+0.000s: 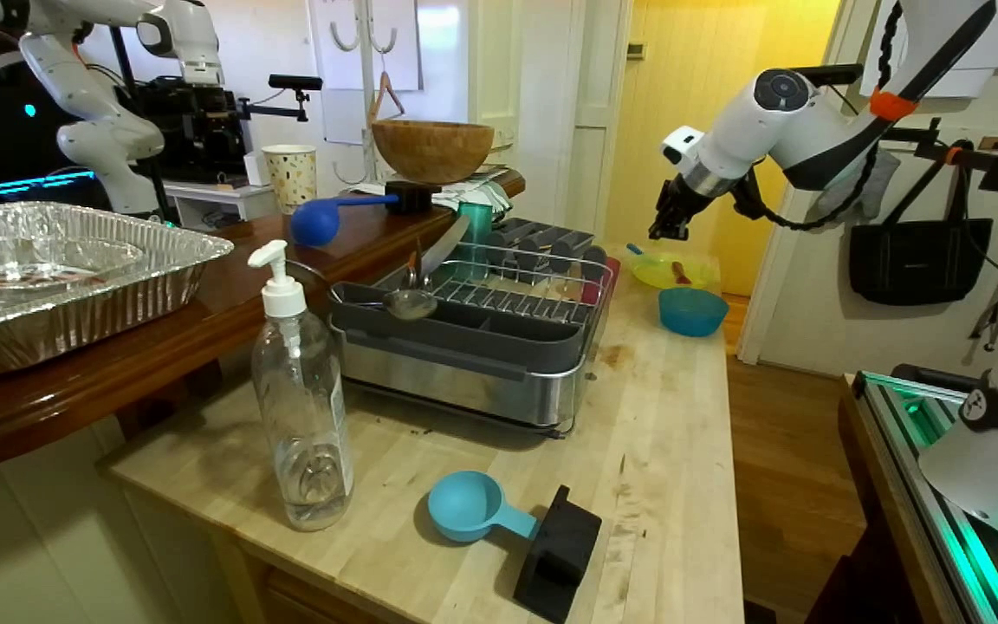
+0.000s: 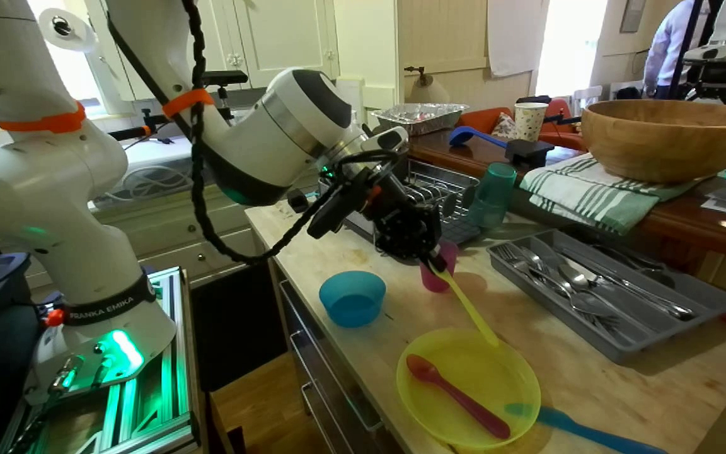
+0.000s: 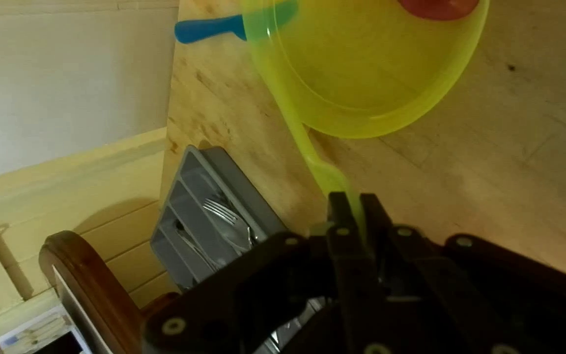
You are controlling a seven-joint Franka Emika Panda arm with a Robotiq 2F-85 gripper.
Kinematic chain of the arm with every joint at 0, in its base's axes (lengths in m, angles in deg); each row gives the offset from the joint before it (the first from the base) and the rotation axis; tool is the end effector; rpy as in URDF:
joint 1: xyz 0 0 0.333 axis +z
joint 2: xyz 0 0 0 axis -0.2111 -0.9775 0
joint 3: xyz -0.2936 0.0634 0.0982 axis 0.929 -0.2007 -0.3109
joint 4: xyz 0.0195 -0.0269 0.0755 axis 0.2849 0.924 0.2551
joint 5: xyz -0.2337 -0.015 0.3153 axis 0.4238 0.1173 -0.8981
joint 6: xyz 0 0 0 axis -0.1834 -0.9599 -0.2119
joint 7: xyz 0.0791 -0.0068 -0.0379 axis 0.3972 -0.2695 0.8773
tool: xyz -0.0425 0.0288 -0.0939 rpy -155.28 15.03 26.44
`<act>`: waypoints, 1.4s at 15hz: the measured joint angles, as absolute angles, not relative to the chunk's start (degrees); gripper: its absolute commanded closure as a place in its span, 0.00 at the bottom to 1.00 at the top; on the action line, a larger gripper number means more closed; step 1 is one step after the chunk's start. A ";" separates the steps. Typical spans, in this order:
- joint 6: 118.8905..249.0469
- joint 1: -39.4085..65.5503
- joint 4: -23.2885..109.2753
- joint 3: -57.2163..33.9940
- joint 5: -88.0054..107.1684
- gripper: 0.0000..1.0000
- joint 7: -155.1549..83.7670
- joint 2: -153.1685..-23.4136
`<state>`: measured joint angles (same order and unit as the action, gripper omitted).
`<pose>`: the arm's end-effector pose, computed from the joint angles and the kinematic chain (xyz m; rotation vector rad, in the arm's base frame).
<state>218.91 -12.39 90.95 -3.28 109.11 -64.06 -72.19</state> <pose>0.4045 -0.2215 0.3004 2.3560 0.6088 0.3763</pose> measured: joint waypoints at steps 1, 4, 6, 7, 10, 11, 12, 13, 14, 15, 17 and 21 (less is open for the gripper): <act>218.76 -12.53 90.47 -3.12 110.40 0.98 -64.27 -72.90; 217.96 -12.83 89.22 -2.69 113.57 0.98 -65.08 -75.06; 217.18 -12.99 88.37 -2.61 115.64 0.98 -66.07 -76.50; 216.55 -13.01 87.99 -2.60 116.64 0.98 -66.60 -77.11; 214.60 -13.01 86.74 -2.67 119.38 0.98 -68.82 -78.87; 213.90 -13.00 86.37 -2.76 120.12 0.98 -69.66 -79.40; 213.30 -12.98 85.99 -2.89 120.91 0.98 -70.62 -79.91; 212.73 -12.96 85.64 -3.07 121.54 0.98 -71.52 -80.37; 211.98 -12.91 85.32 -3.29 122.10 0.98 -72.50 -80.83; 211.21 -12.83 85.08 -3.55 122.60 0.98 -73.44 -81.21; 209.68 -12.60 84.55 -4.10 123.49 0.98 -75.51 -81.93; 207.08 -12.40 83.84 -5.43 124.01 0.98 -78.72 -83.19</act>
